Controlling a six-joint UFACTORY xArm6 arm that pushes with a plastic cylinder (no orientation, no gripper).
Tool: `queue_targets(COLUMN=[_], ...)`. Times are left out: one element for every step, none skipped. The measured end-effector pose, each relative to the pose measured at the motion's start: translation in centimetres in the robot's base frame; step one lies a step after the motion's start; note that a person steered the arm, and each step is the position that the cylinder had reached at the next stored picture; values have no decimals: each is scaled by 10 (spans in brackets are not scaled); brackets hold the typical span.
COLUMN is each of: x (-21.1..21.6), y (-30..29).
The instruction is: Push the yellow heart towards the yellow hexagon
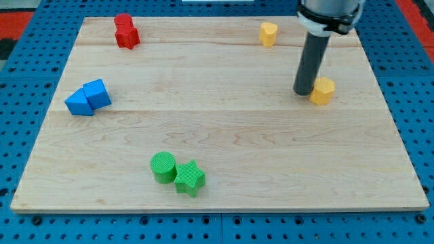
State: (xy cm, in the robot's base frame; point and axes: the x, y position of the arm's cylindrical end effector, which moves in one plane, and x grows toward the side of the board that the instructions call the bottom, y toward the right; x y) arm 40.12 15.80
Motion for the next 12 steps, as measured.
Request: queue_targets(x=[-1, -52, -107, -147, -183, -183, -153, -137, -109, -103, -87, -77], y=[4, -24, -9, 13, -37, -89, -88, -55, -54, -86, -77, -52])
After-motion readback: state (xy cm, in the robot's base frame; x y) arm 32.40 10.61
